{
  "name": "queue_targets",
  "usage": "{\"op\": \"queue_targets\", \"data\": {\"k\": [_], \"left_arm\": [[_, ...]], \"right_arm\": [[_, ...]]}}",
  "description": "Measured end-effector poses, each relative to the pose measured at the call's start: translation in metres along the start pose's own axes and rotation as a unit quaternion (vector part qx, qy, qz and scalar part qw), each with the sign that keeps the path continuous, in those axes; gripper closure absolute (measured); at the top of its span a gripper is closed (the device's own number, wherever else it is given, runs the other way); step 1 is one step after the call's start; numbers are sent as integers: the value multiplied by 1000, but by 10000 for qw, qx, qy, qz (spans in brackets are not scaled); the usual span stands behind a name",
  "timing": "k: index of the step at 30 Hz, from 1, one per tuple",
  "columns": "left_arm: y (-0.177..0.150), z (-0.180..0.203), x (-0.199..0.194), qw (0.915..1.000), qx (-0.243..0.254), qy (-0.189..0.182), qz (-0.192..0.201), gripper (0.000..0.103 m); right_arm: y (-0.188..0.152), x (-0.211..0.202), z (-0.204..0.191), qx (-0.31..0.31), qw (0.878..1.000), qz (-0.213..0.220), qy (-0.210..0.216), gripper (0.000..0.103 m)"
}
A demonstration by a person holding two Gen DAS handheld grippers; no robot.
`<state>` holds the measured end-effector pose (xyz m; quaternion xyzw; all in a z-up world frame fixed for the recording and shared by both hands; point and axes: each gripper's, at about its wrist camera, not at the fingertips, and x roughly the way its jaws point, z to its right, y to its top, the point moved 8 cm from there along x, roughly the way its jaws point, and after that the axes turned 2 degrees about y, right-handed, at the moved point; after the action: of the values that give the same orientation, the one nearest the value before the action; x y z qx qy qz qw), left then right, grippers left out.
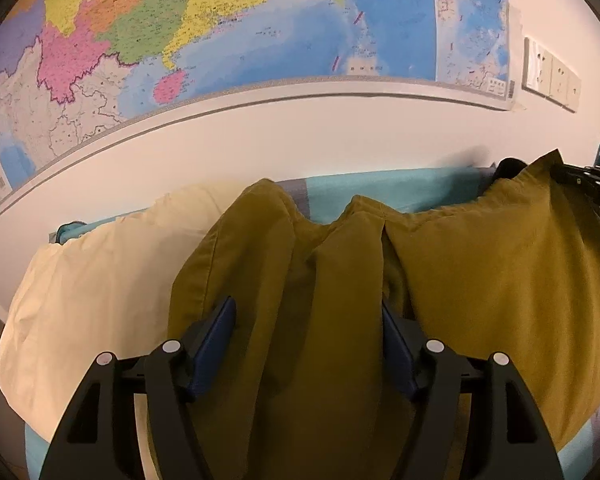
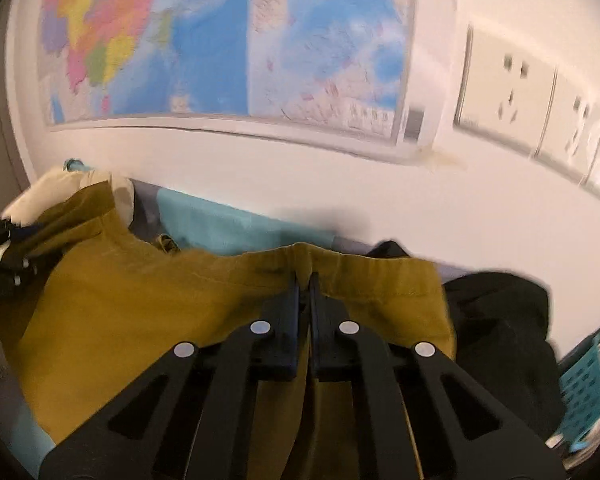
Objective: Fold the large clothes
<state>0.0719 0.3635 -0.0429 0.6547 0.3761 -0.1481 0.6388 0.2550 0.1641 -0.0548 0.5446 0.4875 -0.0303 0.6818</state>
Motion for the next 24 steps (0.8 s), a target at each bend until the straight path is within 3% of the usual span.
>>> {"op": "queue_targets", "data": {"k": [3,5,6,9,12,14,18,24], "left_arm": [[-4,2,9,9997,128,134,-162,26],[-4,3,4,9997,191,148,-73,26],[-4,2,-2,9998,163,85,17,26],[-8,-11,-29,9991,-26,-215,374,24],[-21,-37,-60,9963,-235,-241,794,16],[-36,-55,-71,9956,-371,-222,834,15],[-72,-74,-71,9961,-599,-341,546,14],[-93,-59,-63,9895,-900,-1090,313,11]], "right_arm": [[-28,40,7,101,9969,-768,-127,93],[-26,31,9,228,9979,-600,-67,86],[-24,22,11,309,9982,-505,-44,74],[-17,-29,16,580,9979,78,270,49],[-35,-79,25,852,9937,367,624,34],[-65,-103,34,1045,9908,352,786,33],[-130,-118,41,1376,9867,45,867,25],[-182,-107,23,1481,9826,-278,1090,19]]}}
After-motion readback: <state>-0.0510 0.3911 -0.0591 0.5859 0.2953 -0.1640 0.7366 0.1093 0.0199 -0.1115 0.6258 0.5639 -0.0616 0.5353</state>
